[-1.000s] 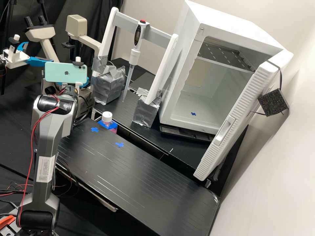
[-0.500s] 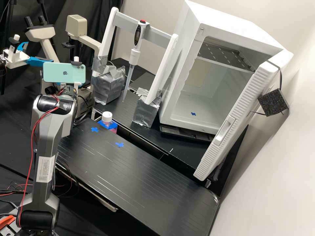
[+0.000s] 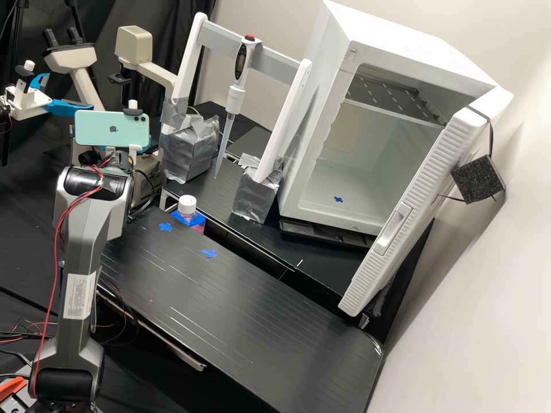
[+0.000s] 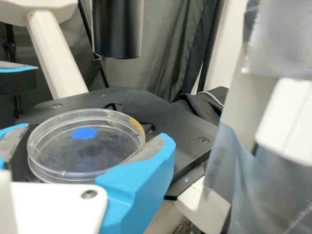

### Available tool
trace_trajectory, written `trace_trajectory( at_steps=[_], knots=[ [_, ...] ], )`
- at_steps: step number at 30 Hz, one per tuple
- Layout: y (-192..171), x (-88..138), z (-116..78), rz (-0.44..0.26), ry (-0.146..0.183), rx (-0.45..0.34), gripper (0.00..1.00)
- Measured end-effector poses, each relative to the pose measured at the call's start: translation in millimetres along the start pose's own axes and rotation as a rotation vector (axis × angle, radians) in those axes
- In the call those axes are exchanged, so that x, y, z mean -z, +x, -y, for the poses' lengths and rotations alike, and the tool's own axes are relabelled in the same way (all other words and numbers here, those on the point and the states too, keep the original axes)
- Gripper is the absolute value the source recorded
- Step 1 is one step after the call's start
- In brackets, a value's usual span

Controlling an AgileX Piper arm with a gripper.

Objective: Move the petri dish to the bench

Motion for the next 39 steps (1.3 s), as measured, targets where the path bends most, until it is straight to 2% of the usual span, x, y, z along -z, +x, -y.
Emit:
trace_trajectory(
  at_steps=[12, 13, 32, 39],
  knots=[
    [0.0, -0.9, 0.4, 0.010, 0.004, 0.004, 1.00],
    [0.0, -0.9, 0.4, 0.010, 0.007, 0.004, 0.00],
    [0.0, -1.0, 0.5, 0.011, 0.009, 0.005, 0.00],
    [0.0, -0.3, 1.2, 0.004, -0.010, 0.013, 0.00]
  ],
)
